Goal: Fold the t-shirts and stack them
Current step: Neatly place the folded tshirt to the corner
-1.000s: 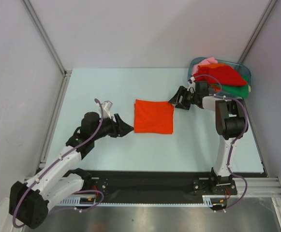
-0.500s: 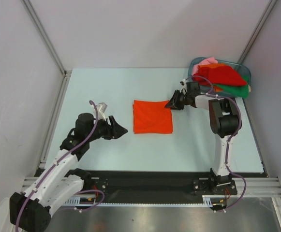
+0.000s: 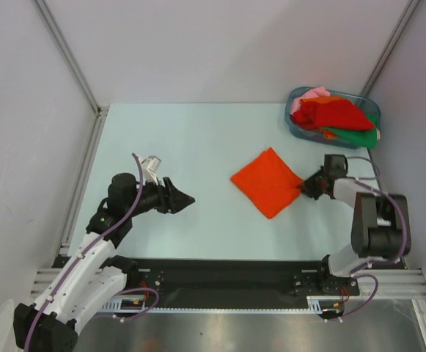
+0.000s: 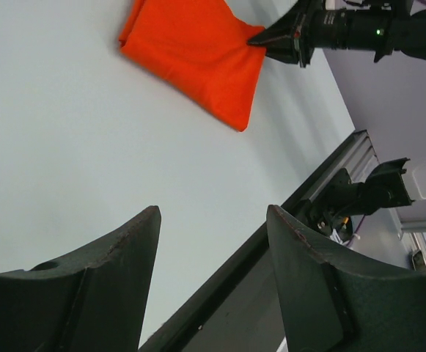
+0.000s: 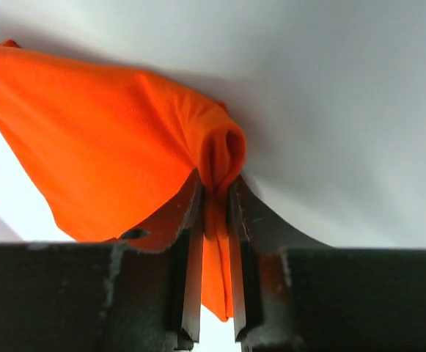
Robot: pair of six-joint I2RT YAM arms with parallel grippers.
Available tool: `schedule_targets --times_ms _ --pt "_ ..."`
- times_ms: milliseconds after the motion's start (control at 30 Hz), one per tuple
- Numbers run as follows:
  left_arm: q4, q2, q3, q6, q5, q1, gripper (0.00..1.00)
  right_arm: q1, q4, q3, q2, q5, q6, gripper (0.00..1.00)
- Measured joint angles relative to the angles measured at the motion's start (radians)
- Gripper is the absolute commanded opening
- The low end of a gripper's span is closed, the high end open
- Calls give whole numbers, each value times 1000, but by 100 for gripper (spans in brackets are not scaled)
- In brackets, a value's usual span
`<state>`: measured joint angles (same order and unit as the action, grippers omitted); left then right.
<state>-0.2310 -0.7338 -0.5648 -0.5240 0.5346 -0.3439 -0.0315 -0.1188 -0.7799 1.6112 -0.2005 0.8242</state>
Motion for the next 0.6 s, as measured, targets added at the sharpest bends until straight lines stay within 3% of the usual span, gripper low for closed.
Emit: schedule_targets --times_ms 200,367,467,600 --pt "10 36 0 0 86 1 66 -214 -188 251 -423 217 78 0" --pt "12 65 0 -2 157 2 66 -451 -357 313 -748 309 47 0" --pt "14 78 0 -12 193 2 66 -677 -409 312 -806 295 -13 0" --pt "28 79 0 -26 236 2 66 -888 -454 307 -777 263 -64 0"
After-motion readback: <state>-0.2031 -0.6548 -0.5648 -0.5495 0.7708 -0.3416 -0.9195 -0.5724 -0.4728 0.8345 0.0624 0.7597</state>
